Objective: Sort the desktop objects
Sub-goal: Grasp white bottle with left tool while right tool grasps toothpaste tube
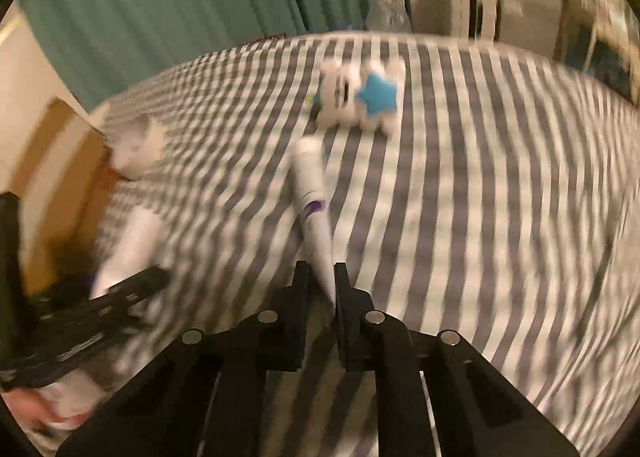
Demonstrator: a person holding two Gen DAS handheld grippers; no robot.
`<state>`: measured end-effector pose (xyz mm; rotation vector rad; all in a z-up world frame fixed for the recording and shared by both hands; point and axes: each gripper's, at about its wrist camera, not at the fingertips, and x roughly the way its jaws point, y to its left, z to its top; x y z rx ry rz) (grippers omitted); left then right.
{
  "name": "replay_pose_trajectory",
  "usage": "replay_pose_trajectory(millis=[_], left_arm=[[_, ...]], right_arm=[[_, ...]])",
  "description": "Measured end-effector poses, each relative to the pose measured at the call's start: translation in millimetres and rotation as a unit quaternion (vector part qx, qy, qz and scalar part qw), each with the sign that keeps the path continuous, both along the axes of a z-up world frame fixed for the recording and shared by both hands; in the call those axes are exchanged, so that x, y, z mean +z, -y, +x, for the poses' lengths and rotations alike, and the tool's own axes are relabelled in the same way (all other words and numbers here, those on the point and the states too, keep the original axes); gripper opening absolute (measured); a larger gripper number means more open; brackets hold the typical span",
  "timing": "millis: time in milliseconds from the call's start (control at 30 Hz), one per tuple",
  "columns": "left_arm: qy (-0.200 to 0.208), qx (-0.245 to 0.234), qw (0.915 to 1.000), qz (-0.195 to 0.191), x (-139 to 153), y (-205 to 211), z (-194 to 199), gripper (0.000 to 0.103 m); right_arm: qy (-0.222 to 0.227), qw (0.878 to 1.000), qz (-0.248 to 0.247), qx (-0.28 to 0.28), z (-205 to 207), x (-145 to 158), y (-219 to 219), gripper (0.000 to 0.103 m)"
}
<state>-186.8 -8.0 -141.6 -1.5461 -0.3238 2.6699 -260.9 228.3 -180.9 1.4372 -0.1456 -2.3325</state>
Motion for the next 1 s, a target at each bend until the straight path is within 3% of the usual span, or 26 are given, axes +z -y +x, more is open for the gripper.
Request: replay_pose_trajectory(millis=[200,333,367,567,800,833,867,933,1000], left_arm=[[0.005,0.01,0.9994,0.034,-1.2,11.9,18.8,0.044],[0.003,0.021,0.9988,0.044,-4.3,21.0,19.0,0.045],[0.002,0.02,0.9989,0.041,-4.6,20.9,16.5,0.045],[-0.022,0.023,0.9994,0.015,-8.8,14.2,10.3,0.045],[-0.039,0.019,0.999,0.0,-10.6,12.6,4.9,0.045],[-0.04,0.02,0.999,0.003,-10.7,13.0,4.9,0.045],[-0.041,0.02,0.9989,0.006,-10.6,14.1,5.3,0.045],[-0.041,0.023,0.9989,0.009,-8.6,14.5,3.2,0.042],[-0.039,0.025,0.9988,0.011,-5.3,13.2,0.8,0.042]], right_arm=[[-0.005,1.0,-0.001,0.004,43.6,11.0,-0.7,0.013],[-0.021,1.0,-0.003,-0.013,36.9,17.6,0.4,0.044],[-0.026,0.999,-0.009,-0.016,33.3,17.3,1.6,0.047],[-0.054,0.998,0.009,-0.014,-4.0,4.0,24.3,0.047],[-0.049,0.998,-0.028,-0.034,-36.7,-14.7,25.9,0.047],[-0.05,0.998,-0.028,-0.033,-33.5,-13.4,23.1,0.046],[-0.054,0.998,-0.016,-0.035,-31.9,-13.2,23.2,0.036],[-0.053,0.998,0.002,-0.034,-29.7,-13.0,24.2,0.027],[-0.054,0.997,-0.004,-0.046,-22.2,-9.6,17.4,0.027]])
